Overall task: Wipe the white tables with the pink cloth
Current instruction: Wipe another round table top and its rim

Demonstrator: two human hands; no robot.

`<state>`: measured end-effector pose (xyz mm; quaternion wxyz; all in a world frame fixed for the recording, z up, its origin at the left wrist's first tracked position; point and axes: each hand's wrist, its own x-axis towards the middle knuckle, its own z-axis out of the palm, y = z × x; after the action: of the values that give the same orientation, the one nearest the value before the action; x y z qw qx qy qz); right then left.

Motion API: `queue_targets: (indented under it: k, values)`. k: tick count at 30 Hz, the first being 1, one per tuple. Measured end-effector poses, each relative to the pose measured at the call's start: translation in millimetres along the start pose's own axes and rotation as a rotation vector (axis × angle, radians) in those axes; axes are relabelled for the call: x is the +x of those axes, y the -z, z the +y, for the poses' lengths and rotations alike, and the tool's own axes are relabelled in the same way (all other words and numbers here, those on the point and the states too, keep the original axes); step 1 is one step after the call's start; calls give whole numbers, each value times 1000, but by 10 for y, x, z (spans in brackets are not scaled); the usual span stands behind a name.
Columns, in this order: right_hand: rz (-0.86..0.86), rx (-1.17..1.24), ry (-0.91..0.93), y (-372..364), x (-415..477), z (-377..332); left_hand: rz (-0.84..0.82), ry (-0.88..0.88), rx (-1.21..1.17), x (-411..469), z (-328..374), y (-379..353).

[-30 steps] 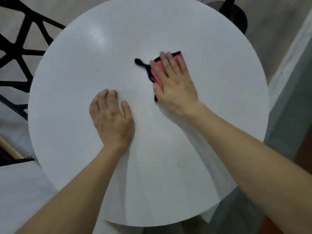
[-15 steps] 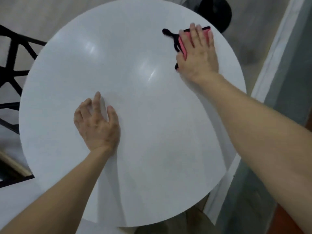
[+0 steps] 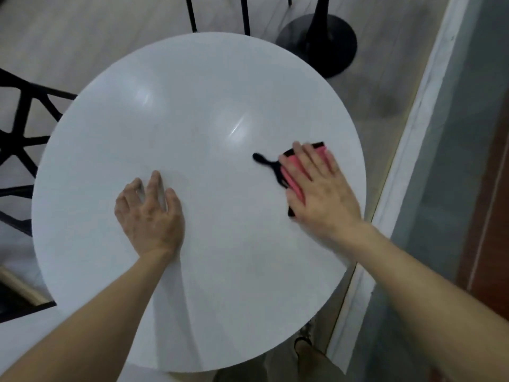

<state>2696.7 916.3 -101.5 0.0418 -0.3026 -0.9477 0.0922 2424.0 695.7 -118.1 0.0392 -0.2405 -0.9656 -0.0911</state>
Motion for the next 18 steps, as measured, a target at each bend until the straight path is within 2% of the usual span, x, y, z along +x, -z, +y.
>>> queue_targets:
  k: [2, 4, 6, 9, 12, 15, 18]
  values:
    - [14, -35, -242, 75, 562, 331, 7, -5, -4, 7, 3, -6]
    - [45, -51, -393, 111, 1085, 244, 21, -5, -11, 28, -6, -21]
    - [66, -53, -311, 49, 1335, -260, 25, -5, -12, 32, -19, -31]
    - [81, 32, 116, -156, 1062, -1180, 31, -10, -20, 24, -36, -21]
    - [7, 66, 266, -218, 536, -1275, 29, -21, -25, -2, 3, -11]
    - [30, 103, 177, -169, 91, -700, -7, -28, 16, -11, 31, 12]
    - [45, -2, -120, 9, -13, 55, -3, -144, -9, -43, 56, 73]
